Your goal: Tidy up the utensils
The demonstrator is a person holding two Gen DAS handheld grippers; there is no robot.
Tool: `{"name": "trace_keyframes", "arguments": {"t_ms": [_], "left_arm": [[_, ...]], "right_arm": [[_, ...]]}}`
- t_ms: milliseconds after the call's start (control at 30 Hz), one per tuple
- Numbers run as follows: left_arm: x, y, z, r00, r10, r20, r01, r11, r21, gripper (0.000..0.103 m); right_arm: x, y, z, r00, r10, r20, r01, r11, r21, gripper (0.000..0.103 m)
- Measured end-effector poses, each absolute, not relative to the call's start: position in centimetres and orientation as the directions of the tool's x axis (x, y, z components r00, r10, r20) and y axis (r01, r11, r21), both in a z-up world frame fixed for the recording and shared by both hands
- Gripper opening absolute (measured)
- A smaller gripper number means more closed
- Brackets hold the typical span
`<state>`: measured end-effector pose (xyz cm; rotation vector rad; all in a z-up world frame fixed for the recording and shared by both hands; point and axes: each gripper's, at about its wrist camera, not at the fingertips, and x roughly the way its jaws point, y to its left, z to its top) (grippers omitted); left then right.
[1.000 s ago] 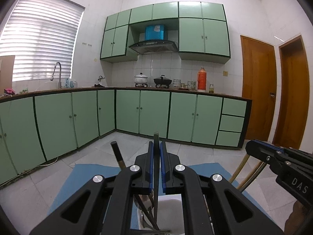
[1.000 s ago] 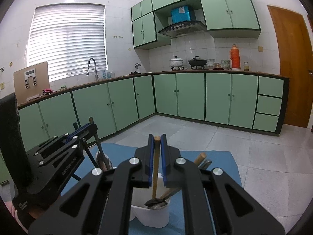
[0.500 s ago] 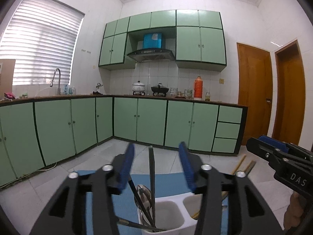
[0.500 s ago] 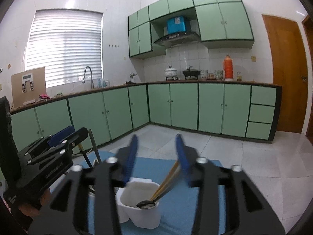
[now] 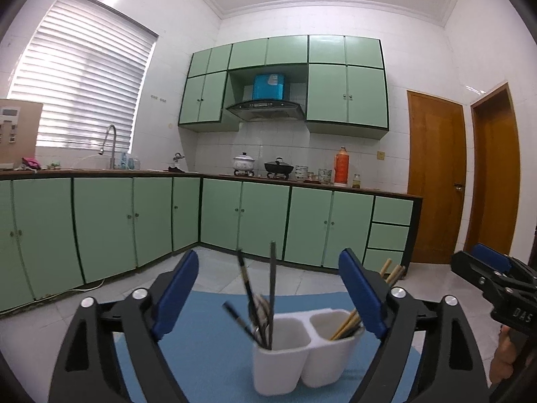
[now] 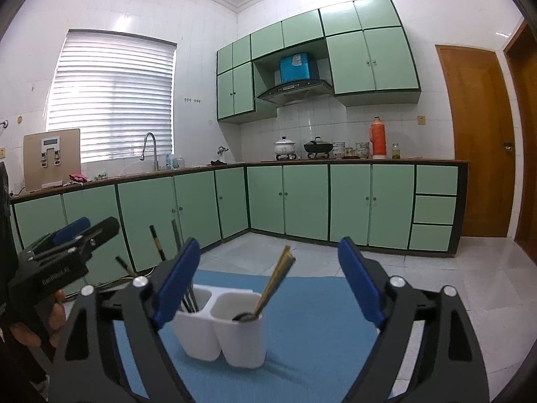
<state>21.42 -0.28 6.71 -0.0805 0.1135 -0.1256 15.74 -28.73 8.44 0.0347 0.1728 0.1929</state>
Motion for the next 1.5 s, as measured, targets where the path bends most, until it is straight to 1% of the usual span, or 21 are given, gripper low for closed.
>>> {"name": "trace_keyframes", "arguments": {"t_ms": [67,300,567,733,833,967,1167,1267,1367,1500], "left_arm": [[20.1,0.0,6.5,0.987,-0.115,-0.111,0.106,0.991,-0.083,0.091],[16.3,0.6,4.4,0.983,-0.083,-0.166,0.075,0.995,-0.059,0.094],[12.5,0.7,1.9,0.966,-0.077,-0.246,0.065,0.996,-0.056,0.096],[10.6,0.2,0.8,0.952,-0.081,-0.295,0.070,0.996,-0.047,0.096],[9.6,-0.2,0.6,0.933,-0.094,-0.348,0.081,0.995,-0.051,0.097],[8.5,-0.4,0.8,0.910,-0.107,-0.401,0.088,0.994,-0.066,0.097],[6.7,-0.8,2.6,0.900,-0.108,-0.422,0.096,0.994,-0.050,0.097],[6.1,-1.0,3.3,0.895,-0.100,-0.434,0.094,0.995,-0.035,0.097],[5.9,-1.2,3.9,0.883,-0.087,-0.462,0.083,0.996,-0.029,0.097],[6.4,-1.4,4.2,0.868,-0.097,-0.486,0.089,0.995,-0.040,0.097]], "right_arm": [[14.6,-29.0,7.9,0.966,0.192,-0.172,-0.185,0.981,0.056,0.090],[11.1,-29.2,5.8,0.956,0.196,-0.219,-0.187,0.980,0.060,0.096],[7.6,-28.4,3.4,0.933,0.213,-0.291,-0.203,0.977,0.062,0.098],[5.9,-27.7,1.9,0.912,0.209,-0.353,-0.196,0.978,0.073,0.098],[5.1,-27.0,1.4,0.892,0.196,-0.407,-0.189,0.980,0.058,0.098],[4.1,-26.7,2.0,0.872,0.210,-0.443,-0.192,0.978,0.085,0.098],[3.0,-26.8,4.9,0.847,0.233,-0.479,-0.204,0.972,0.112,0.098],[2.9,-26.6,6.1,0.827,0.230,-0.514,-0.202,0.973,0.111,0.098],[2.9,-26.4,6.5,0.805,0.237,-0.544,-0.205,0.971,0.120,0.098],[3.2,-25.8,6.7,0.792,0.233,-0.564,-0.212,0.972,0.105,0.098]]}}
